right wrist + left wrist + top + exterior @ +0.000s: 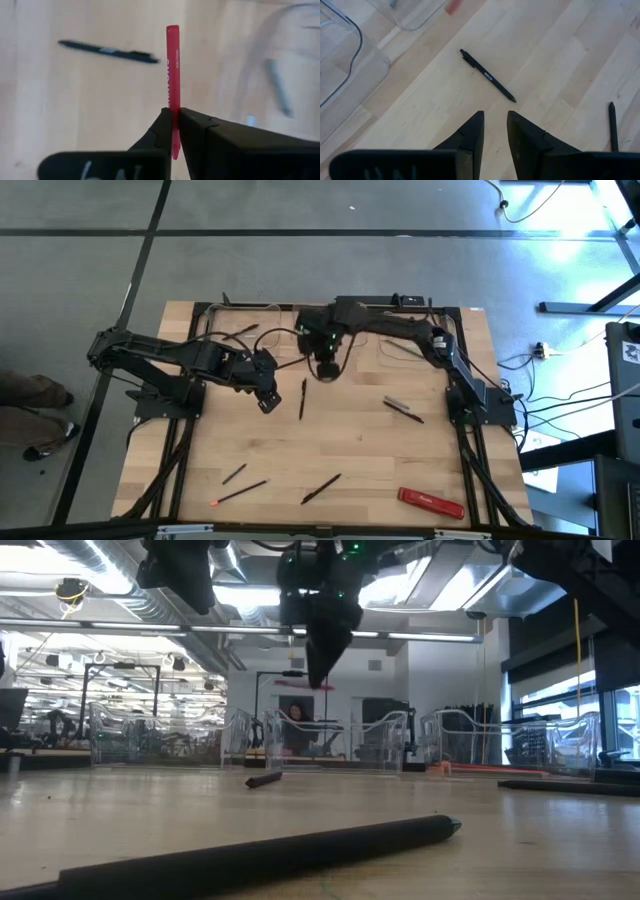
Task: Sort crayons/erasers/pens/pencils in bins
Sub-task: Put the red crayon into the center transparent bin
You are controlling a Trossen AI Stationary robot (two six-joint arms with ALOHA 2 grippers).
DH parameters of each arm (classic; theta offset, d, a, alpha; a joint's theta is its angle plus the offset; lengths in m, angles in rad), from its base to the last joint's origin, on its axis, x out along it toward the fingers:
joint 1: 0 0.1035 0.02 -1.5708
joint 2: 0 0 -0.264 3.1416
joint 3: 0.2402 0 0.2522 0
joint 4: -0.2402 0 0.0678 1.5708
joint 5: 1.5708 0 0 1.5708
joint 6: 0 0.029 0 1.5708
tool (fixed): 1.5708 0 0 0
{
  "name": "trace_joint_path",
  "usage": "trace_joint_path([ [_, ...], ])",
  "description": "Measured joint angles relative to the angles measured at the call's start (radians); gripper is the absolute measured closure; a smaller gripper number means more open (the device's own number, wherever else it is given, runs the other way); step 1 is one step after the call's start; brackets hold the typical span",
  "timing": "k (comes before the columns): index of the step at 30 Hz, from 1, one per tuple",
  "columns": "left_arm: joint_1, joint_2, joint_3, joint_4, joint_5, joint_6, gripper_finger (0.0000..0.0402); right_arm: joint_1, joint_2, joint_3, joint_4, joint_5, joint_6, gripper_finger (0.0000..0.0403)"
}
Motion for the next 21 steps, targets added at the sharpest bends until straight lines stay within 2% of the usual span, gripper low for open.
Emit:
trace_joint_path([
  [4,0.000,0.000,0.000,0.000,0.000,0.000,0.0325,-0.061,-0.001,0.050,-0.005,0.001,0.009,0.0380],
  [7,0.000,0.000,0.000,0.000,-0.014,0.000,0.0325,-0.101,-0.002,0.040,-0.003,0.040,0.025,0.0381],
  [17,0.000,0.000,0.000,0.011,-0.073,0.000,0.0325,-0.206,-0.002,-0.149,0.173,0.061,0.019,0.0381],
  [21,0.000,0.000,0.000,0.035,-0.195,-0.001,0.0324,-0.234,-0.003,-0.219,0.219,0.063,-0.004,0.0380],
])
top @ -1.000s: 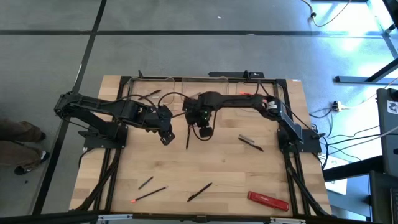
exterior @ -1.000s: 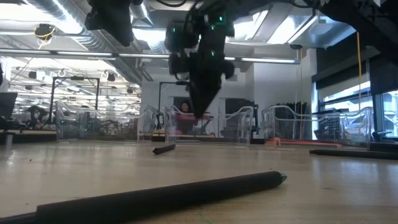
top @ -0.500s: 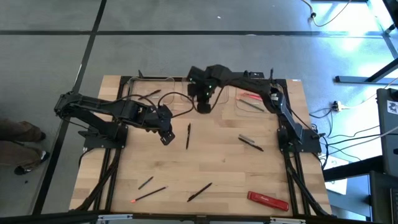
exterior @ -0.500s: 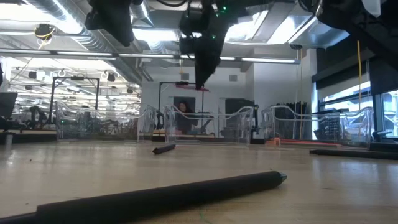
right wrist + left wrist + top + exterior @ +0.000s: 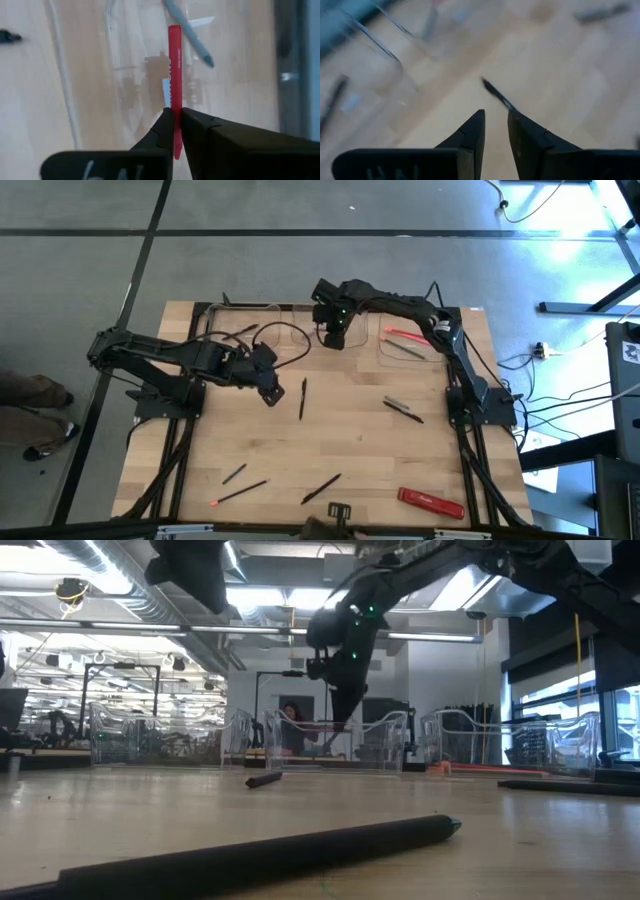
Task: Sort crayons/erasers/pens/pencils in bins
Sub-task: Put the red crayon into the center transparent bin, then put the green crayon into the center transparent bin
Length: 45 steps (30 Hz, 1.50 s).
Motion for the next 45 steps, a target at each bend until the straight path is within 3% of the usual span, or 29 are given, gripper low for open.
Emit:
trace_joint_path([
  [6,0.001,0.000,0.000,0.026,-0.170,0.000,0.0324,-0.013,0.000,-0.056,0.041,0.006,-0.001,0.0377],
  [11,0.001,0.000,0.000,0.026,-0.174,0.000,0.0324,-0.014,0.000,-0.068,0.044,0.016,-0.027,0.0367],
  [19,0.001,0.000,0.000,0.026,-0.171,-0.026,0.0324,-0.014,0.000,-0.069,0.049,0.017,-0.029,0.0317],
  [24,0.001,0.000,0.000,0.008,-0.169,-0.123,0.0324,-0.013,0.000,-0.045,0.036,0.133,0.034,0.0296],
  [32,-0.021,0.000,0.000,-0.175,0.015,-0.335,0.0324,0.012,-0.057,0.069,-0.104,0.128,0.078,0.0293],
  [35,-0.057,0.000,0.000,-0.255,0.096,-0.406,0.0324,0.045,-0.103,0.071,-0.106,0.067,0.077,0.0293],
  [40,-0.159,0.000,0.000,-0.352,0.279,-0.508,0.0324,0.121,-0.186,0.071,-0.108,-0.052,0.076,0.0293],
  [45,-0.275,0.000,0.000,-0.359,0.366,-0.583,0.0324,0.207,-0.243,0.072,-0.098,-0.058,0.075,0.0293],
])
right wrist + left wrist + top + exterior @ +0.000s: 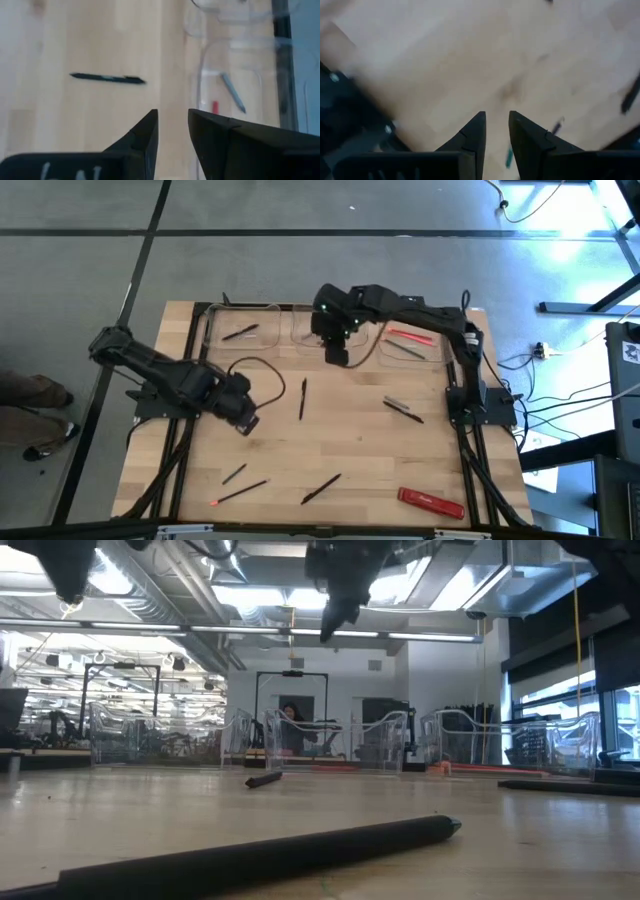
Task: Sort crayons/erasers/pens/pencils in bins
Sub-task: Put the green crayon into the center transparent bin
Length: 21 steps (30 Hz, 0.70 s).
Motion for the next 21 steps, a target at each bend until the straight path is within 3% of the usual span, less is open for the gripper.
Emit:
trace_joint_path([
  [8,-0.144,0.000,-0.002,0.017,0.109,-0.204,0.0324,0.079,-0.059,0.000,0.018,-0.010,0.006,0.0293],
  [16,-0.247,0.001,-0.123,0.192,0.175,-0.282,0.0324,0.109,-0.080,0.000,0.024,-0.263,0.004,0.0293],
  [21,-0.294,0.001,-0.227,0.365,0.176,-0.309,0.0324,0.129,-0.086,0.000,0.025,-0.285,0.003,0.0293],
])
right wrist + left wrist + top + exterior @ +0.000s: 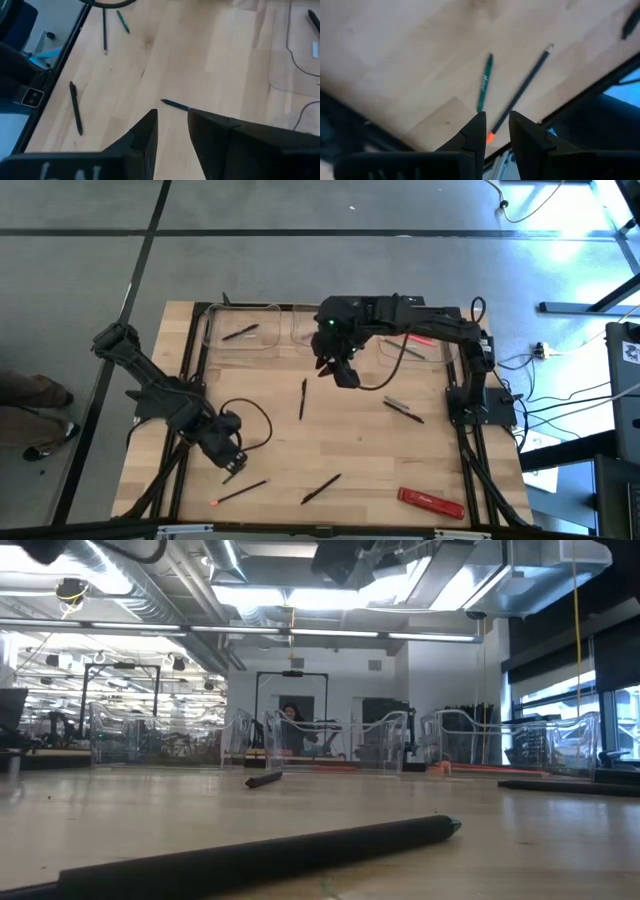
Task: Sort crayons/erasers/pens/pencils in bins
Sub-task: Put the green crayon into the center transparent bin
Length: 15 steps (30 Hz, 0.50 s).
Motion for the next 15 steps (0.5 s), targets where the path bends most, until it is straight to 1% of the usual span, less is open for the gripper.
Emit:
trace_joint_path([
  [2,-0.014,0.000,-0.040,0.074,0.014,0.001,0.0324,0.008,-0.002,0.000,0.002,0.000,0.000,0.0293],
  [6,-0.028,0.000,-0.093,0.121,0.029,0.003,0.0326,0.014,-0.003,0.000,0.014,-0.001,0.007,0.0293],
  [10,-0.037,0.000,-0.098,0.124,0.043,0.042,0.0328,0.014,-0.003,0.000,0.018,0.000,0.030,0.0293],
  [13,-0.037,0.000,-0.099,0.123,0.037,0.086,0.0322,0.014,-0.003,0.000,0.018,-0.001,0.026,0.0293],
  [15,-0.037,0.000,-0.099,0.122,0.036,0.089,0.0315,0.014,-0.003,0.000,0.018,-0.003,0.024,0.0293],
])
